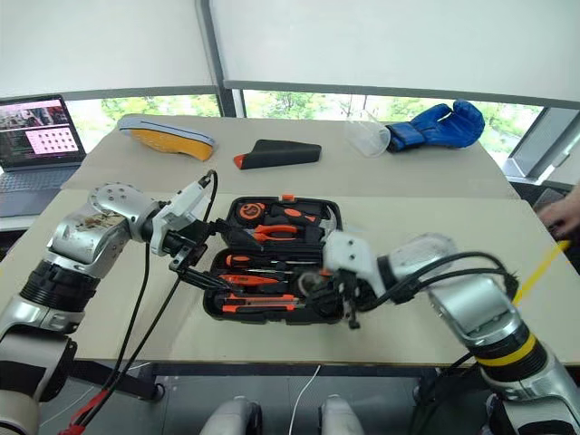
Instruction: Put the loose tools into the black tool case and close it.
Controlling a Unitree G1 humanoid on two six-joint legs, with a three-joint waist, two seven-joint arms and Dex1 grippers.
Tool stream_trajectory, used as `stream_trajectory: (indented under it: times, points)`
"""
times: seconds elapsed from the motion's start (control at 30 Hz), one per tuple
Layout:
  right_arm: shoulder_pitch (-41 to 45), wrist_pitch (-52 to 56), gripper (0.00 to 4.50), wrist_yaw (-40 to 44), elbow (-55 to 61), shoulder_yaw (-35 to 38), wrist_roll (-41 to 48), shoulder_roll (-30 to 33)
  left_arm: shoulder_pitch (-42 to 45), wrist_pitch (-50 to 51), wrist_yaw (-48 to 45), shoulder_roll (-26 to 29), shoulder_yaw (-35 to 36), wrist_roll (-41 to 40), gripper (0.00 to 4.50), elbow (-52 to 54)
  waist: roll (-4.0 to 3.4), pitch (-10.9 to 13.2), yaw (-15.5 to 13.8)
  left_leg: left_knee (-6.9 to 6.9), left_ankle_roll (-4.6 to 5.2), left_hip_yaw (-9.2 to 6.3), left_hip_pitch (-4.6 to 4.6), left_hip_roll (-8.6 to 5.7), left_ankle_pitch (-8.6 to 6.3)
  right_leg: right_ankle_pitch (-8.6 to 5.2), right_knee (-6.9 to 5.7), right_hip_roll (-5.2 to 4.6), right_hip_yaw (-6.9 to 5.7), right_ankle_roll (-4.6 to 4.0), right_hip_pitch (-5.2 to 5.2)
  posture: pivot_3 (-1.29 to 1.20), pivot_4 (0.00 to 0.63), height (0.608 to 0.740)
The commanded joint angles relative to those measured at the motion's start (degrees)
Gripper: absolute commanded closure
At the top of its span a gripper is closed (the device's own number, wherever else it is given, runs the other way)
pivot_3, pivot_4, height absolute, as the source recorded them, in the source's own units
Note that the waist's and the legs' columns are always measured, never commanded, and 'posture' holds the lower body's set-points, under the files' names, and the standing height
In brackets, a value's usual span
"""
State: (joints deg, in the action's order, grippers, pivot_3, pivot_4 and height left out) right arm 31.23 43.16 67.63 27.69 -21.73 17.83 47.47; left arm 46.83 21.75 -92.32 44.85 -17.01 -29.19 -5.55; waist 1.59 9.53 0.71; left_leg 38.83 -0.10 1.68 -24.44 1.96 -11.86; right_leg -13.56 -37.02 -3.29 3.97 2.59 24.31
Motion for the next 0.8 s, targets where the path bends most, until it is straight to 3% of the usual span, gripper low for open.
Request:
stream_trajectory:
  times: [0.03, 0.17, 0.4, 0.63, 0.8]
  points:
    - [-1.00, -3.57, 4.45, 0.71, 0.08, -1.91, -4.33, 3.74, -0.16, 0.53, -0.17, 0.10, 2.11, 0.00, 0.00, 2.89, 0.01, 0.00, -0.33, 0.03, 0.00, -0.01, -0.07, -0.02, 0.00, 0.01, 0.00, -0.01, 0.00, 0.00, 0.02, 0.00, 0.150, 0.734]
    - [-1.61, -5.29, 4.45, 0.99, -1.22, -1.97, -6.45, 6.23, -1.12, 1.05, 0.13, 0.50, 3.13, 0.16, 0.00, 3.47, 0.01, 0.00, -0.11, 0.06, 0.00, -0.02, -0.13, -0.01, 0.00, 0.03, 0.00, 0.02, 0.00, 0.03, 0.05, 0.00, 0.150, 0.734]
    - [-0.27, -5.29, 4.45, 0.70, -2.62, -2.31, -7.27, 5.20, -1.21, 2.12, 0.67, -0.71, 3.64, 0.12, 0.00, 3.88, 0.02, 0.00, 0.10, 0.05, 0.00, -0.03, -0.06, 0.05, 0.00, 0.02, -0.02, 0.09, 0.00, 0.02, 0.03, 0.00, 0.150, 0.734]
    - [-0.91, -3.27, 2.11, 1.74, 0.24, -0.45, -5.76, 5.87, -1.03, 2.42, 0.65, -1.58, 3.84, 0.56, 0.00, 3.75, 0.03, 0.01, 0.09, 0.05, 0.01, -0.03, -0.09, 0.04, 0.00, 0.02, -0.01, 0.09, 0.00, 0.02, 0.04, 0.00, 0.150, 0.734]
    - [-1.10, 6.30, 0.40, 1.15, 6.04, 10.32, 4.83, 6.36, -2.65, 3.90, 3.02, -0.64, 5.52, 0.64, 0.00, 4.17, 0.04, 0.01, 0.11, 0.04, 0.00, -0.06, -0.10, 0.04, 0.00, 0.03, -0.02, 0.09, 0.00, 0.01, 0.04, 0.00, 0.150, 0.734]
